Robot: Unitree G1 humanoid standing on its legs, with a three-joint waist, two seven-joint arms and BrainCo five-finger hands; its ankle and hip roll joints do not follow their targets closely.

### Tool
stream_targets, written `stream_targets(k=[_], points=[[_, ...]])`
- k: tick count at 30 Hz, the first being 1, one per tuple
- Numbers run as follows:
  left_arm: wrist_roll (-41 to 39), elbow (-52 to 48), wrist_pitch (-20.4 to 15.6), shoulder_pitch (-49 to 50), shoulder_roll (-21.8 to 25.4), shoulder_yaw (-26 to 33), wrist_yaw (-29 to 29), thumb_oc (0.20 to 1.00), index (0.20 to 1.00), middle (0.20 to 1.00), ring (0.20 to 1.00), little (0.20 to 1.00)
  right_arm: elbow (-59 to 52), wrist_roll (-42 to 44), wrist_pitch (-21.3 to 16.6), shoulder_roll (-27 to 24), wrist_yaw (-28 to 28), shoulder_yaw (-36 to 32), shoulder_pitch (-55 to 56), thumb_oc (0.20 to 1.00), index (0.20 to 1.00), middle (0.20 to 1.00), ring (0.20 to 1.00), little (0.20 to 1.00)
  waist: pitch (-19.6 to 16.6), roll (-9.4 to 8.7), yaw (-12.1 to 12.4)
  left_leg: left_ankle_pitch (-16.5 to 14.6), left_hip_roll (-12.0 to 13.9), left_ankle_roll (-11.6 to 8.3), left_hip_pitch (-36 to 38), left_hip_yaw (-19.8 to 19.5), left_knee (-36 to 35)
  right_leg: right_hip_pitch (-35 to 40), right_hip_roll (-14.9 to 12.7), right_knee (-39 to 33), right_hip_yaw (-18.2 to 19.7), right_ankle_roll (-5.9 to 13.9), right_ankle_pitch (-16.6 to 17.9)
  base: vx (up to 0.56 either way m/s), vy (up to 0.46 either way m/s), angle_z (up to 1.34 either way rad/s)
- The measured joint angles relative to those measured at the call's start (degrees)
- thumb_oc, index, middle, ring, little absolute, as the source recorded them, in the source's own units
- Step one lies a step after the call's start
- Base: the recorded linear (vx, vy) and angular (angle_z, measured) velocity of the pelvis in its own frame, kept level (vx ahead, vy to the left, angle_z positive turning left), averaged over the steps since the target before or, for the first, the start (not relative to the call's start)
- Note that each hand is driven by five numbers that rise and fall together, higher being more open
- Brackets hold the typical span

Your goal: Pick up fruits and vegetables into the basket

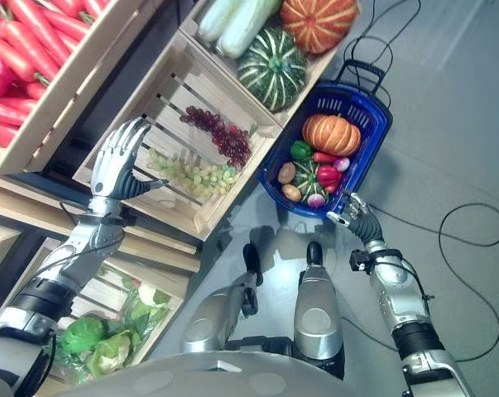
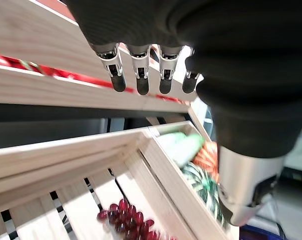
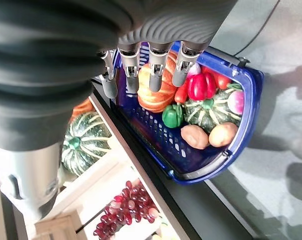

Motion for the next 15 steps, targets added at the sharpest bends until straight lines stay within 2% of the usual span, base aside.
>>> stream_targets(k=[5,8,15], points=[[-0.2,4.9,4.1,-5.8,0.5,-2.9,-1.6,1.000,1.000,1.000,1.000,1.000,-3.9,2.1,-1.0,-1.6,-1.1,-1.5,-1.8,1.000,1.000,1.000,1.000,1.000,2.7,0.07,-1.0,-0.1,-0.3,-0.10,-6.8,1.5,4.3,-9.0,-0.8,7.1,2.2,-0.81,-1.6,-0.04,0.018,-0.10],[-0.2,7.9,6.6,-8.6,0.5,-6.0,-2.5,1.000,1.000,1.000,1.000,1.000,-6.1,3.3,-1.1,-3.1,-1.4,-1.9,-2.3,1.000,1.000,1.000,1.000,1.000,2.7,0.17,-2.1,-0.5,0.0,-0.83,-10.8,2.1,6.5,-13.7,-0.8,10.1,3.0,-1.43,-2.3,-0.05,-0.010,-0.09],[-0.2,9.1,9.5,-15.7,0.5,-8.4,-3.2,1.000,1.000,1.000,1.000,1.000,-11.5,4.3,-2.4,-5.9,-2.0,-2.2,-3.8,1.000,1.000,1.000,1.000,1.000,2.8,0.25,-3.3,-1.2,0.6,-0.97,-22.7,3.5,13.4,-26.3,-0.5,16.2,5.5,-2.54,-2.5,-0.02,-0.009,-0.09]])
